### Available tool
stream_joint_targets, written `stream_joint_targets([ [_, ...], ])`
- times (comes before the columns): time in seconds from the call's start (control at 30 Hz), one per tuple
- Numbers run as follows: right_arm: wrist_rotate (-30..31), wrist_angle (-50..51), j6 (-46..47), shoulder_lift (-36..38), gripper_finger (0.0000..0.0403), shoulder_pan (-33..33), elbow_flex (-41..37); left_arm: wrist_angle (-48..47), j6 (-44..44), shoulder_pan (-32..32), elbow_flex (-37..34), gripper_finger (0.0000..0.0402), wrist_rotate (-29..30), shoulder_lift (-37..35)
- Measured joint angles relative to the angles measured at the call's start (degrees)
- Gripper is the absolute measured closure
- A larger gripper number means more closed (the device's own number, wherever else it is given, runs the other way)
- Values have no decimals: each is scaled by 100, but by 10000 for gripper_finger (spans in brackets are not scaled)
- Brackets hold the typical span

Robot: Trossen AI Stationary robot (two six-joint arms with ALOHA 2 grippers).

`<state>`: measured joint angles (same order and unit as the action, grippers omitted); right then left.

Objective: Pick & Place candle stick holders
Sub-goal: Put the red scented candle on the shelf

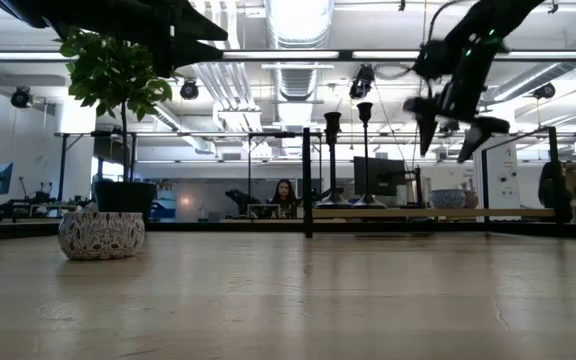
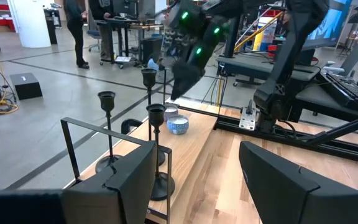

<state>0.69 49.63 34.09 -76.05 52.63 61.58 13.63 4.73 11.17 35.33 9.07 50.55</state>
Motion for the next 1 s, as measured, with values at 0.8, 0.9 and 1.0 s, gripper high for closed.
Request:
stream_joint_targets([
  [0.8,4656,-1178,63,2591,39,-7076,-33,0,0,-1,0,165,1,1],
  [0.9,4732,-1185,48,2206,39,-7410,-33,0,0,1,0,165,0,-1],
  [1.0,4582,-1180,162,1820,39,-7482,-33,-2,0,1,0,165,1,-1],
])
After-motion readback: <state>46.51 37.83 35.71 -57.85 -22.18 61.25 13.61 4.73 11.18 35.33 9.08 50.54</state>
